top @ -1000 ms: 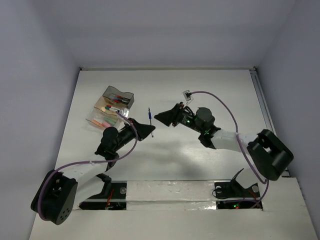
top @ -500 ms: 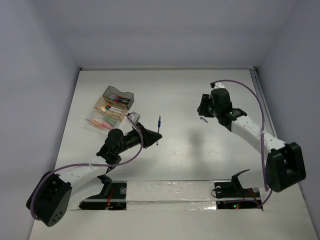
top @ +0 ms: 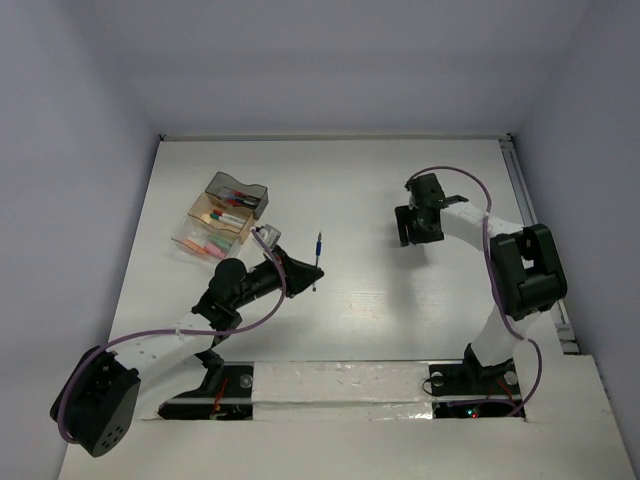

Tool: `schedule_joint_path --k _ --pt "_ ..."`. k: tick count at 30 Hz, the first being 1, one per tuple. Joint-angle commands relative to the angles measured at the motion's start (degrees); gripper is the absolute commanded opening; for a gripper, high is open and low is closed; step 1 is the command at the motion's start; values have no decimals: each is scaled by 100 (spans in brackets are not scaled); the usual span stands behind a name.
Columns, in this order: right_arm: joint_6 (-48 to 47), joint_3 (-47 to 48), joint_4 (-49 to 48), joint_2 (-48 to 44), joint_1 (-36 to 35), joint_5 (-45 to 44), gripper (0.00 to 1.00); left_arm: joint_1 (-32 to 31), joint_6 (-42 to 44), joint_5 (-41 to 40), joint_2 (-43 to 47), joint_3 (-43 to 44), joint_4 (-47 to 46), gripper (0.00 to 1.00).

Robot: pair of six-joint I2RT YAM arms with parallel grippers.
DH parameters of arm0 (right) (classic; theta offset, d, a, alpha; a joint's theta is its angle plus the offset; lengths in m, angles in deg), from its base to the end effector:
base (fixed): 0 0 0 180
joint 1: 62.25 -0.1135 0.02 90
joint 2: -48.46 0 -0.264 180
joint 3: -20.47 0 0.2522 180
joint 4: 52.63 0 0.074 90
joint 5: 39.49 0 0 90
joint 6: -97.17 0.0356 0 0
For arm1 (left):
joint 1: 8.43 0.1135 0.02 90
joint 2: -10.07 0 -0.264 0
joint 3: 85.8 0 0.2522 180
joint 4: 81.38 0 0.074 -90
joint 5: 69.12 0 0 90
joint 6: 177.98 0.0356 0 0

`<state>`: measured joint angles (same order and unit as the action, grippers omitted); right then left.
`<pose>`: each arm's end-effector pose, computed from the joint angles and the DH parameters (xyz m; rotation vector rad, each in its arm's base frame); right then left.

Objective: Sort the stationery into containers
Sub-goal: Close the pen cap on the pen.

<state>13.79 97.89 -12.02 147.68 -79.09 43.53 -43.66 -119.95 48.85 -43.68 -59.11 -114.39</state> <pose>0.3335 0.0964 0.1835 -0.1962 2.6390 -0.0259 0.1483 -0.1252 0.2226 0.4764 1.5507 -1.2845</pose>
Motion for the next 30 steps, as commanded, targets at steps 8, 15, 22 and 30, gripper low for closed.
schedule_joint_path --k 8,15,22,30 --pt "-477 559 -40 668 23 215 64 -20 112 -10 76 254 -184 0" --pt "-433 788 -14 888 23 522 53 -20 129 -28 32 272 -175 0" --pt "-196 859 118 801 23 654 29 -20 155 -54 58 263 -123 0" --pt "-73 930 111 933 23 654 0 -20 147 -28 -3 280 -166 0"
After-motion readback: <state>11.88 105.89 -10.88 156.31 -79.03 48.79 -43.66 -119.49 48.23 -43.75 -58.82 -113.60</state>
